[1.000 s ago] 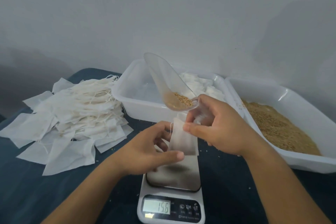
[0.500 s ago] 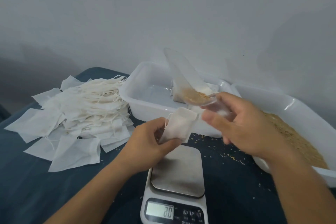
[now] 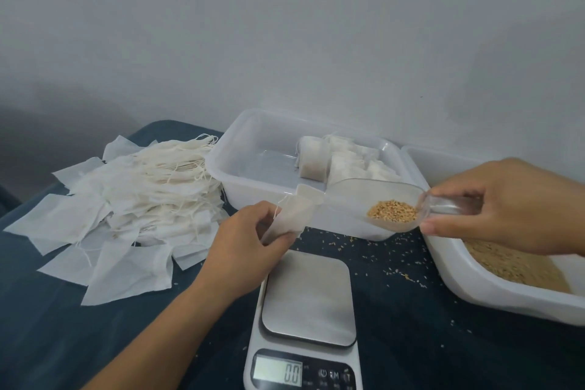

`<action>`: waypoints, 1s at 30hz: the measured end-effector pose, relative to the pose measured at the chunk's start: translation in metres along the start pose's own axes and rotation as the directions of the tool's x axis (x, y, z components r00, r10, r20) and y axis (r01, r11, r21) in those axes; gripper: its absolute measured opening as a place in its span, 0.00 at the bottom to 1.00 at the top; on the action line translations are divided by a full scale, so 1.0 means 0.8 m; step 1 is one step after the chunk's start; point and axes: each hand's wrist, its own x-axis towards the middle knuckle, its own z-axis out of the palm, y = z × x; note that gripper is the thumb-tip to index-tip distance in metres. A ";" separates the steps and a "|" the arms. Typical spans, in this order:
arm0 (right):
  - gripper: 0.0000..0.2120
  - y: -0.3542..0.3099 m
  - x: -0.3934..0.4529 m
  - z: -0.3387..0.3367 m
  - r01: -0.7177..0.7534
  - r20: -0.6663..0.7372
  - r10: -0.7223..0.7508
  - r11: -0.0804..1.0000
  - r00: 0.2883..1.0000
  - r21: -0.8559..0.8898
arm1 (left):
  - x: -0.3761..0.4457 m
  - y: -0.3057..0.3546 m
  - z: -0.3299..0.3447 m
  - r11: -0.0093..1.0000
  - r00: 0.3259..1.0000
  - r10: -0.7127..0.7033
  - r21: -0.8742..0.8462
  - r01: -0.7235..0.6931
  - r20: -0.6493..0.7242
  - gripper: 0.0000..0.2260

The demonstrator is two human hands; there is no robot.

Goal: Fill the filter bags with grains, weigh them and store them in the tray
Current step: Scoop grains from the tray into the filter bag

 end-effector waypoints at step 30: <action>0.15 -0.028 0.026 -0.021 0.072 0.149 -0.045 0.981 0.988 -0.180 | -0.003 -0.002 0.003 0.983 0.993 0.112 0.140 -0.117 0.045 0.06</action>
